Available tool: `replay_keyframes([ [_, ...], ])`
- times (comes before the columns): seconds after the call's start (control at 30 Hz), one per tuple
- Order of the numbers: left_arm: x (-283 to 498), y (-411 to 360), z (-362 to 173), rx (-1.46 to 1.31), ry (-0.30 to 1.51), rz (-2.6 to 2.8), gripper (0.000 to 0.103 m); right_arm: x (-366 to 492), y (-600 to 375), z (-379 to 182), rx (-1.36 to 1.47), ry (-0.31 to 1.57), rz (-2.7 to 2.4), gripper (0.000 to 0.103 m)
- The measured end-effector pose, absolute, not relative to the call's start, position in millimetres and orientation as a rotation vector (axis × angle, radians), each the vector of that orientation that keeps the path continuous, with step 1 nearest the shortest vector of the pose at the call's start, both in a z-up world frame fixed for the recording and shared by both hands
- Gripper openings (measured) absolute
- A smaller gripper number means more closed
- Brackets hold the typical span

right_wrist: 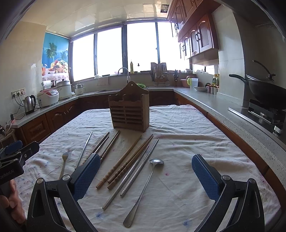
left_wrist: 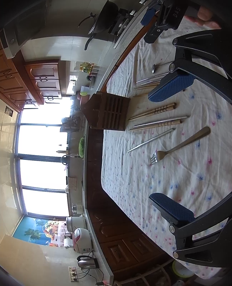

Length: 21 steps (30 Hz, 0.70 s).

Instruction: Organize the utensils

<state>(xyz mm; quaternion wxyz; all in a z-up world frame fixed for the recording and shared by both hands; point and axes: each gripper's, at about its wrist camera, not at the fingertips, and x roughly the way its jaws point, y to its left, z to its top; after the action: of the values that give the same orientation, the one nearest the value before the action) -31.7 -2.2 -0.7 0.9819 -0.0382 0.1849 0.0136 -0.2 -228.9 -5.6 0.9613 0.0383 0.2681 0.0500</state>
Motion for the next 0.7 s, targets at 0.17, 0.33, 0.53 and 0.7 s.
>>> replay_keyframes([
  [0.17,-31.0,-2.7,0.3,-0.074,0.370,0.033,0.103,-2.4,-226.8,-6.0,0.079,0.532,0.100,0.103],
  [0.33,-32.4,-3.2,1.7,-0.073,0.360,0.039,0.103,-3.6,-227.5,-3.6,0.088,0.521,0.106,0.103],
  [0.53,-33.3,-3.7,2.9,-0.068,0.355,0.039,0.103,-6.3,-225.2,-1.8,0.090,0.509,0.111,0.103],
  [0.7,-33.3,-3.7,2.5,-0.069,0.354,0.038,0.103,-6.5,-224.8,-1.7,0.093,0.509,0.111,0.103],
])
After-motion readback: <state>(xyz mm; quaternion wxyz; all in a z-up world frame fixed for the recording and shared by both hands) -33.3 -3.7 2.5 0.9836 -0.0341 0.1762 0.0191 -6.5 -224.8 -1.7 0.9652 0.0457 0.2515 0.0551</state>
